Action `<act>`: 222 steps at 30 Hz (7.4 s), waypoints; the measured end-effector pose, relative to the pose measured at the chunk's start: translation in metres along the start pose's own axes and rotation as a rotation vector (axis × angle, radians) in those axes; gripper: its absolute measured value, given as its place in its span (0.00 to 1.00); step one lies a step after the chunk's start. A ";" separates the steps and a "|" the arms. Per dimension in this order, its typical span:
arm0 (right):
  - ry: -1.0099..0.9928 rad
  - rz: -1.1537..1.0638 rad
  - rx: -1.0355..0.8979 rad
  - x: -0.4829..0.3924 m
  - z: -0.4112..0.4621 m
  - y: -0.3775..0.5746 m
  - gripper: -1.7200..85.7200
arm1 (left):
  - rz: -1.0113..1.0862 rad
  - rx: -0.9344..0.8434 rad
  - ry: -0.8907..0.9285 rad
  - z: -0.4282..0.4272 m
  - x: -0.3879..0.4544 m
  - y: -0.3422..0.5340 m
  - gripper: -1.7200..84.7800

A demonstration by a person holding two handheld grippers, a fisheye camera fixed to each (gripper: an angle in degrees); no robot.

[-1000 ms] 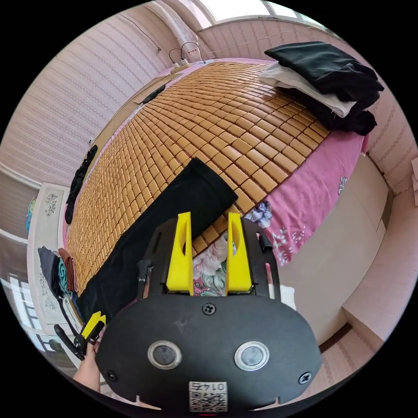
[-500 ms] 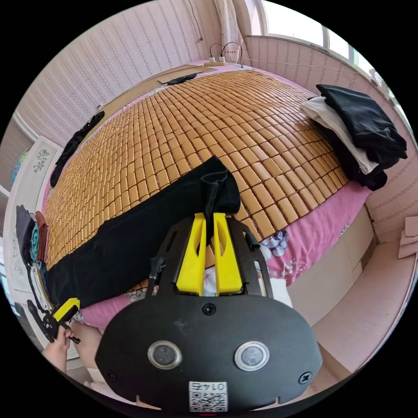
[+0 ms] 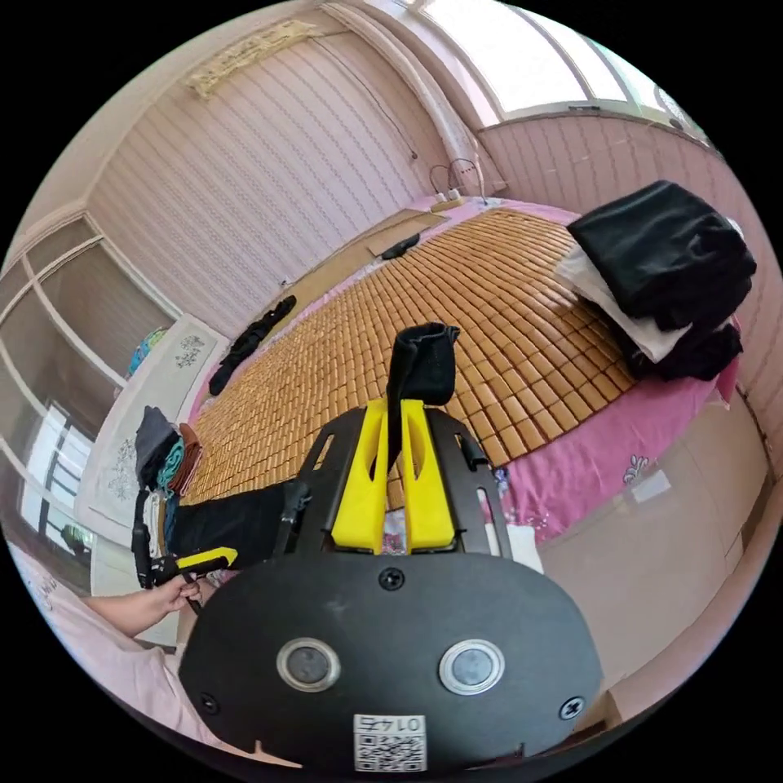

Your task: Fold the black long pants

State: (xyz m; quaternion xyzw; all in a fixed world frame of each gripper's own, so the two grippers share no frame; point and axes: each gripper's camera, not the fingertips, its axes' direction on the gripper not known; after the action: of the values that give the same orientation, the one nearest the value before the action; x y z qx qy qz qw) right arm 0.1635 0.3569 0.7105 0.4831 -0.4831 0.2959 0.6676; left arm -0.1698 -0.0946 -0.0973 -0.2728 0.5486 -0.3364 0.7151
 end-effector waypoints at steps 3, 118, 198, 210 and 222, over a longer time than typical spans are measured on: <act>-0.147 -0.238 -0.033 -0.075 0.002 0.004 0.05 | -0.045 0.122 0.042 -0.034 -0.019 0.007 0.06; 0.190 -0.474 -0.712 -0.426 0.262 0.017 0.02 | -0.035 0.256 0.113 -0.178 -0.111 0.153 0.03; -0.333 -0.213 -0.606 -0.315 0.139 0.024 0.05 | 0.339 0.391 -0.161 -0.161 0.106 0.158 0.18; -0.274 -0.212 -0.459 -0.254 0.071 0.004 0.17 | 0.286 0.380 -0.138 -0.160 0.114 0.145 0.05; -0.279 -0.010 -0.655 -0.179 0.097 0.016 0.07 | 0.447 0.308 -0.122 -0.145 0.138 0.156 0.06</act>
State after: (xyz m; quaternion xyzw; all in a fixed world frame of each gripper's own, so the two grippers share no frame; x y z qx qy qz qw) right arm 0.0510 0.2846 0.5559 0.2816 -0.6365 0.0535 0.7160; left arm -0.2584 -0.1081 -0.3348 -0.0530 0.4934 -0.2326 0.8364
